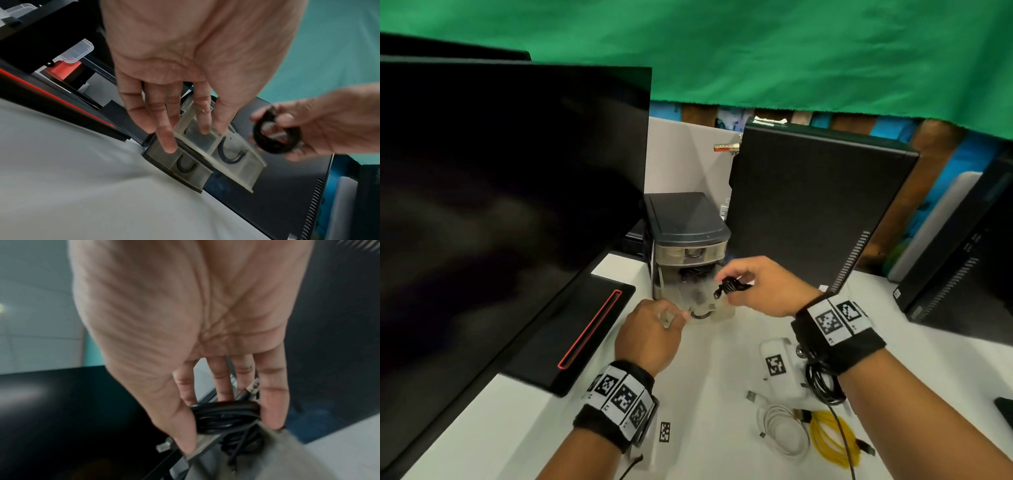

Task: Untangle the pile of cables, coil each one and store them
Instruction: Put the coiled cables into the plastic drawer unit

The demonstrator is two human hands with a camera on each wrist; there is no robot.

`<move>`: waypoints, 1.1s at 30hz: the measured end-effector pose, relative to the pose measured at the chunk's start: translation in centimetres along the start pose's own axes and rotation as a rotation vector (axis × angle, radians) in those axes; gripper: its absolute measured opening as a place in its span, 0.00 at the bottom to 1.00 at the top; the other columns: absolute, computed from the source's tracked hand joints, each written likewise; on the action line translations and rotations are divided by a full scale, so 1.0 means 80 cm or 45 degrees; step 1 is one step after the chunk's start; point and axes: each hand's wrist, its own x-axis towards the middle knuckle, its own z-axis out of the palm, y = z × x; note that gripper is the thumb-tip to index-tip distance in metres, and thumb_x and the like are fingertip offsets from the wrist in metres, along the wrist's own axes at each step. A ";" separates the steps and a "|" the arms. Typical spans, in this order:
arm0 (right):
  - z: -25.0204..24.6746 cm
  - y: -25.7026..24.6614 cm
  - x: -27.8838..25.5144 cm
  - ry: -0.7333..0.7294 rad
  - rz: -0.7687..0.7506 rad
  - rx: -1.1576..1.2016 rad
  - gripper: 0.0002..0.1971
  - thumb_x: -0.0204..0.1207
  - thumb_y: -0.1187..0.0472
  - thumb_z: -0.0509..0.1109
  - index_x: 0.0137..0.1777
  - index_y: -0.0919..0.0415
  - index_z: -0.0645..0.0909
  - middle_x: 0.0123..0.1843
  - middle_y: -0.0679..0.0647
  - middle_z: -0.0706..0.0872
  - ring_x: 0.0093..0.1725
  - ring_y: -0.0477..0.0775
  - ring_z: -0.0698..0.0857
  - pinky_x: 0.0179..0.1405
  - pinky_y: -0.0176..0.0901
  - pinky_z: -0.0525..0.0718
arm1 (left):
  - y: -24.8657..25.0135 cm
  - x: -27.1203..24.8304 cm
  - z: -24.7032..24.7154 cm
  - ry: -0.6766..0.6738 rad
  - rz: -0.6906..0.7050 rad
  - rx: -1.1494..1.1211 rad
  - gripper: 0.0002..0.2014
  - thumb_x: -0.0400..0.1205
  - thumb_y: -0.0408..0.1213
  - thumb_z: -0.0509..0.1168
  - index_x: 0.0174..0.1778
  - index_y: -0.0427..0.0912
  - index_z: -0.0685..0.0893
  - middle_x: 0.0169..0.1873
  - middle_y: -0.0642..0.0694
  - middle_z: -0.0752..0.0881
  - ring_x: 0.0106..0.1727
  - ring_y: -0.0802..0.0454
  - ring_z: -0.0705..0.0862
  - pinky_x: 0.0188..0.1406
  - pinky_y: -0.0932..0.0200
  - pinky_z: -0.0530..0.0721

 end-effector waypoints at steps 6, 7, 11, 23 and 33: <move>0.075 -0.035 0.056 0.038 -0.050 -0.397 0.22 0.72 0.55 0.79 0.67 0.51 0.84 0.62 0.53 0.87 0.61 0.55 0.85 0.61 0.49 0.85 | -0.003 0.000 0.002 0.180 0.083 -0.075 0.02 0.79 0.44 0.74 0.45 0.56 0.91 0.54 0.58 0.84 0.50 0.56 0.86 0.49 0.56 0.85; 0.081 -0.033 0.056 0.064 -0.055 -0.414 0.21 0.73 0.54 0.78 0.66 0.51 0.84 0.62 0.53 0.87 0.62 0.56 0.85 0.60 0.50 0.85 | -0.002 -0.001 0.002 0.187 0.081 -0.071 0.02 0.80 0.44 0.74 0.45 0.56 0.91 0.54 0.59 0.84 0.49 0.56 0.86 0.49 0.55 0.85; 0.081 -0.017 0.038 0.193 -0.046 -0.433 0.16 0.78 0.49 0.74 0.64 0.51 0.86 0.60 0.52 0.84 0.62 0.53 0.80 0.61 0.52 0.83 | -0.002 0.001 0.003 0.188 0.070 -0.045 0.02 0.80 0.44 0.73 0.46 0.56 0.91 0.55 0.59 0.84 0.51 0.58 0.85 0.52 0.53 0.86; 0.080 -0.032 0.073 0.182 0.049 -0.310 0.10 0.76 0.54 0.77 0.56 0.51 0.89 0.51 0.50 0.91 0.52 0.52 0.88 0.55 0.48 0.88 | -0.001 -0.002 0.003 0.171 0.099 -0.051 0.03 0.81 0.43 0.73 0.48 0.54 0.91 0.55 0.58 0.85 0.49 0.57 0.87 0.51 0.53 0.86; 0.078 -0.030 0.045 -0.042 -0.010 -0.183 0.15 0.83 0.44 0.65 0.40 0.50 0.86 0.39 0.48 0.88 0.43 0.50 0.87 0.49 0.53 0.88 | -0.002 0.001 0.004 0.175 0.097 -0.042 0.03 0.80 0.43 0.73 0.45 0.55 0.91 0.52 0.57 0.86 0.51 0.56 0.85 0.49 0.54 0.85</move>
